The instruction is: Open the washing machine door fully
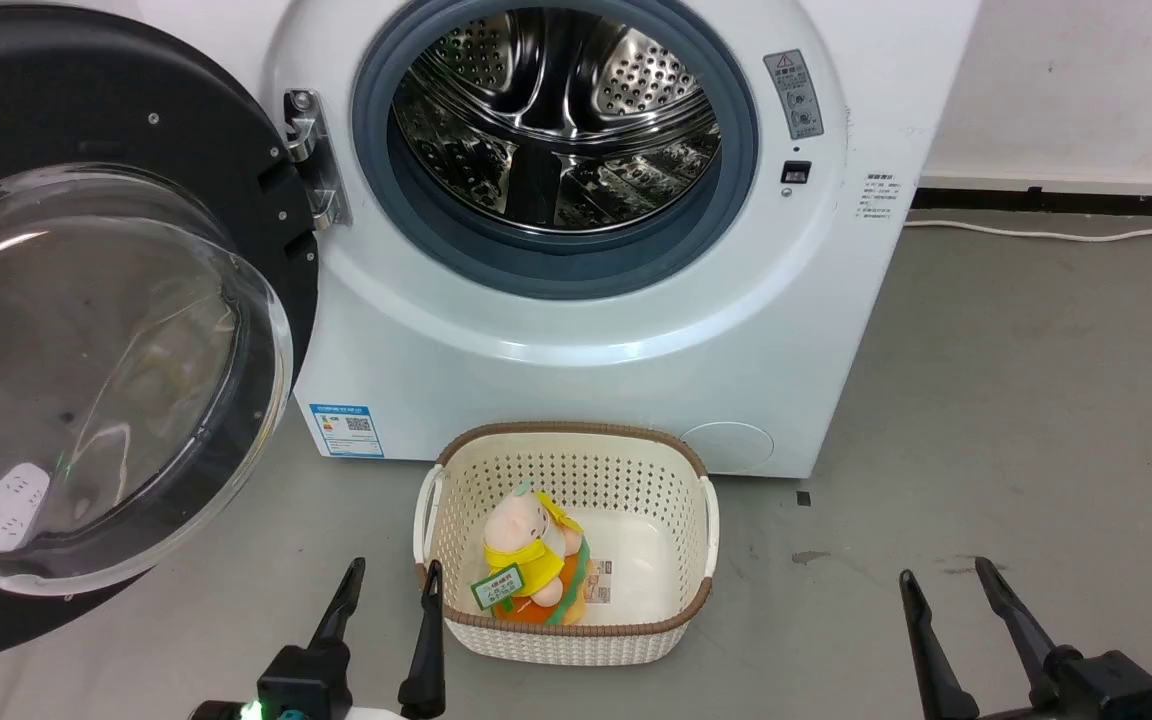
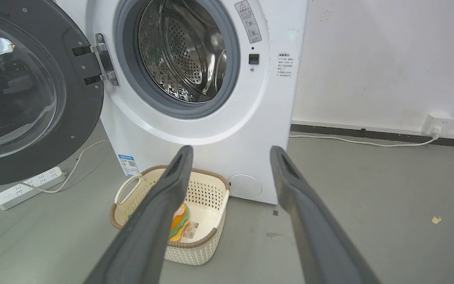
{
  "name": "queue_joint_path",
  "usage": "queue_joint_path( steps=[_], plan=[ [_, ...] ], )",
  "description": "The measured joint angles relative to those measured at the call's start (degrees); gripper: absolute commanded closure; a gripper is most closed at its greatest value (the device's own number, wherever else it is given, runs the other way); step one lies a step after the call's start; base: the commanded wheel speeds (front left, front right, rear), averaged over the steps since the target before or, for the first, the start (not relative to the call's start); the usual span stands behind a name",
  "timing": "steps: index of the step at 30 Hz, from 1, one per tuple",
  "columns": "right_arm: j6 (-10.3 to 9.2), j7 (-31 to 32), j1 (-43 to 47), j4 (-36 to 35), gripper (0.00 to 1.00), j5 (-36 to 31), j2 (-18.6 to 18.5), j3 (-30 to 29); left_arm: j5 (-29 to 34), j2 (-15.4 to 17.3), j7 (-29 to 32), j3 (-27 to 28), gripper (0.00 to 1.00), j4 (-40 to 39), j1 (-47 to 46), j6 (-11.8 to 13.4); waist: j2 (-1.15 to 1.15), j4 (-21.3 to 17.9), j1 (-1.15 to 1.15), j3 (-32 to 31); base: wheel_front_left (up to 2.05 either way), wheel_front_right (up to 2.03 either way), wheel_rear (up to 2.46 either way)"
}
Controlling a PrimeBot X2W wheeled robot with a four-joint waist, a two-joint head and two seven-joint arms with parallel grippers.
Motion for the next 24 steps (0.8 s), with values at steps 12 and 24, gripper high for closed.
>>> queue_joint_path(
  steps=[12,24],
  plan=[
    [0.00,0.00,0.01,0.32,0.00,0.04,0.34,-0.54,-0.01,-0.16,0.00,0.07,0.00,0.08,-0.03,-0.33,0.00,0.24,0.00,-0.18,0.00,0.00,0.00],
    [0.00,0.09,-0.01,0.66,1.00,0.07,0.37,-0.52,-0.02,-0.14,0.11,0.23,1.00,0.10,-0.02,-0.96,0.00,0.13,0.00,-0.28,0.00,0.00,0.00]
  ],
)
